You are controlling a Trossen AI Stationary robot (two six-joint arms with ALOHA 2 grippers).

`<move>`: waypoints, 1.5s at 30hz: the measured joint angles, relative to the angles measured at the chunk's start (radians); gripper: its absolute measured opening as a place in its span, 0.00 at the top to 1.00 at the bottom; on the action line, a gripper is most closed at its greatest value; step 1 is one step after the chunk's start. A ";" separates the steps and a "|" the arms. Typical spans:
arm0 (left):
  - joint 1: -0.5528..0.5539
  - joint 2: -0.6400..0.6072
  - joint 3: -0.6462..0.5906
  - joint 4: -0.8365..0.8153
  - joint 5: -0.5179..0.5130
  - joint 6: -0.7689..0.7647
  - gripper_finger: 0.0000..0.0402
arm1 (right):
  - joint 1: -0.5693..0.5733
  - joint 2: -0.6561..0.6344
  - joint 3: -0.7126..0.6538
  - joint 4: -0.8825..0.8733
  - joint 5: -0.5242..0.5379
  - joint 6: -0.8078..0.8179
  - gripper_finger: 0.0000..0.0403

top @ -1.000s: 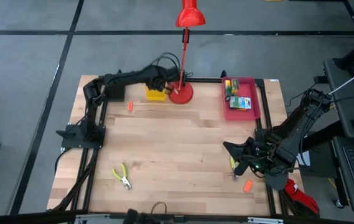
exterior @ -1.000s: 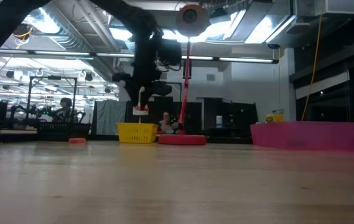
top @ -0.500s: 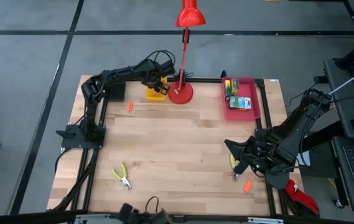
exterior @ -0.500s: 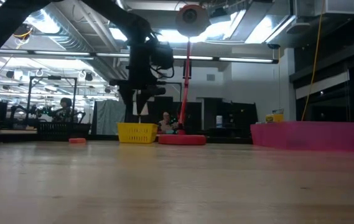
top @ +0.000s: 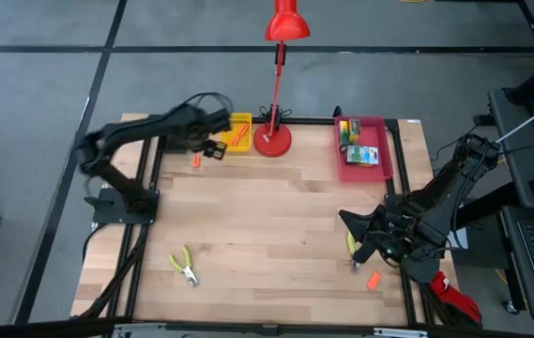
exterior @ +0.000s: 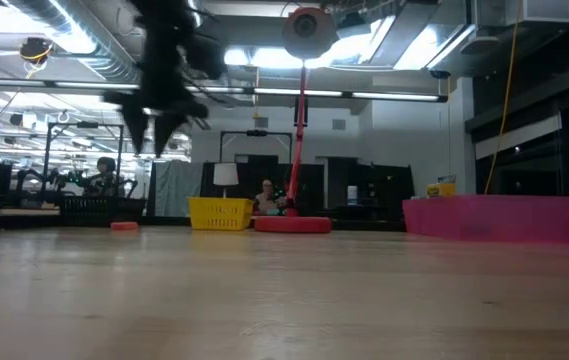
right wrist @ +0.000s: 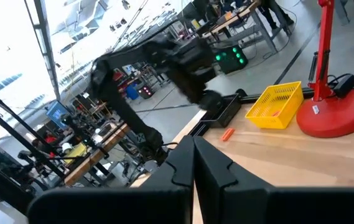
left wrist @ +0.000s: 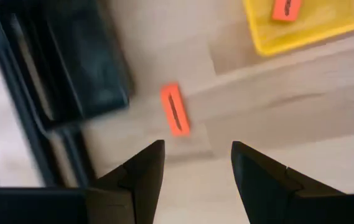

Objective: Pick & Place School Supplies
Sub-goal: Put the orange eraser into the yellow bin

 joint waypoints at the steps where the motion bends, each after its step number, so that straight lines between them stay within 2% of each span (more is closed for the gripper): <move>1: -0.001 -0.054 -0.053 0.026 0.021 -0.043 0.55 | 0.000 0.000 0.000 0.010 0.000 -0.017 0.98; 7: -0.020 -0.288 -0.354 0.215 0.118 -0.342 0.55 | 0.000 0.000 0.000 0.047 -0.013 -0.065 0.98; 10: -0.014 -0.310 -0.453 0.345 0.126 -0.381 0.55 | 0.000 0.000 0.000 0.065 -0.038 -0.065 0.98; 13: 0.012 -0.278 -0.500 0.411 0.114 -0.380 0.55 | 0.001 0.000 0.000 0.088 -0.063 -0.066 0.98; 17: 0.063 -0.209 -0.516 0.432 0.078 -0.319 0.55 | 0.001 0.000 0.000 0.138 -0.075 -0.094 0.98; 22: 0.114 -0.125 -0.516 0.525 0.101 -0.203 0.55 | 0.001 0.000 0.000 0.229 -0.079 -0.181 0.98; 28: 0.147 -0.037 -0.515 0.548 0.095 -0.131 0.55 | 0.001 0.000 0.000 0.335 -0.063 -0.298 0.98; 35: 0.166 -0.005 -0.515 0.606 0.101 -0.102 0.56 | 0.000 0.000 0.009 0.361 -0.052 -0.347 0.98; 38: 0.171 -0.004 -0.515 0.630 0.102 -0.084 0.60 | -0.001 0.000 0.024 0.361 -0.052 -0.382 0.98; 45: 0.186 -0.003 -0.515 0.662 0.116 -0.083 0.80 | -0.002 0.000 0.034 0.361 -0.052 -0.414 0.98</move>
